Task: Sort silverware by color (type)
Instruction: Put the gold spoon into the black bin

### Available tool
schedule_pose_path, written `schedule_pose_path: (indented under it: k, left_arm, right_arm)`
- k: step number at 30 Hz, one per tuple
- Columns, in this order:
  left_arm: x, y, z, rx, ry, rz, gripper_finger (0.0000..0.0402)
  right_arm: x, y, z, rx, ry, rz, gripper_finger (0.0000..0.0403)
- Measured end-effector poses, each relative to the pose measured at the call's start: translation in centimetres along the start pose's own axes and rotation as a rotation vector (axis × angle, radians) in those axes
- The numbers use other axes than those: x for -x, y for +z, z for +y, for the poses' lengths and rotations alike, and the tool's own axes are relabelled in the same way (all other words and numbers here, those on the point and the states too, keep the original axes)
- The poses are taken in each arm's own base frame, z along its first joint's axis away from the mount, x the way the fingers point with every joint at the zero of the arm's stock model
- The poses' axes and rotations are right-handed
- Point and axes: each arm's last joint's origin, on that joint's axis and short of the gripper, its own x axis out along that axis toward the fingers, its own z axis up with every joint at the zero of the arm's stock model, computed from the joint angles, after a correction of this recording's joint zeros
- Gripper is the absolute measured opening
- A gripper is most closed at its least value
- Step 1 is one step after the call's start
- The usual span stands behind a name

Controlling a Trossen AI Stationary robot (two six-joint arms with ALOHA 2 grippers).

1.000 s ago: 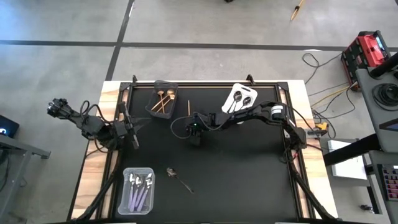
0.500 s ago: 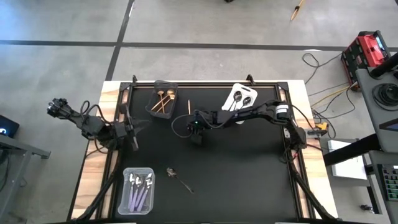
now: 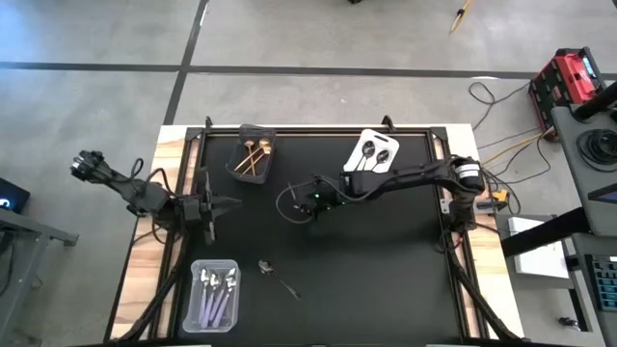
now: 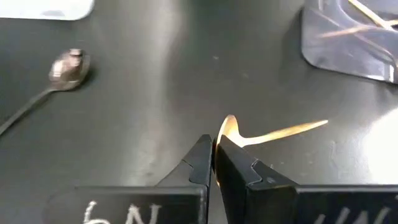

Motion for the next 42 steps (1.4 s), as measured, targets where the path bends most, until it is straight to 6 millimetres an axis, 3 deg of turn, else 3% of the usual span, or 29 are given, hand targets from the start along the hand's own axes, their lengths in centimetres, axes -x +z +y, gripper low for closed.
schedule_pose_path:
  k: [9,17,26,42]
  left_arm:
    - [-1.2,0.0,-1.1,0.063,-0.087,0.022,0.0]
    - [-2.7,0.3,-2.1,0.207,-0.284,0.087,0.0]
    - [-6.1,-1.5,-3.4,0.279,-0.402,0.177,0.0]
    - [-12.8,-5.5,-5.8,0.433,-0.597,0.188,0.0011]
  right_arm:
    - [1.5,0.4,3.5,0.086,0.085,-0.007,0.0009]
    - [3.5,0.8,5.8,0.14,0.225,-0.026,0.0009]
    - [5.2,1.1,8.0,0.171,0.355,-0.058,0.0009]
    - [5.6,0.5,10.3,0.233,0.415,-0.023,0.0009]
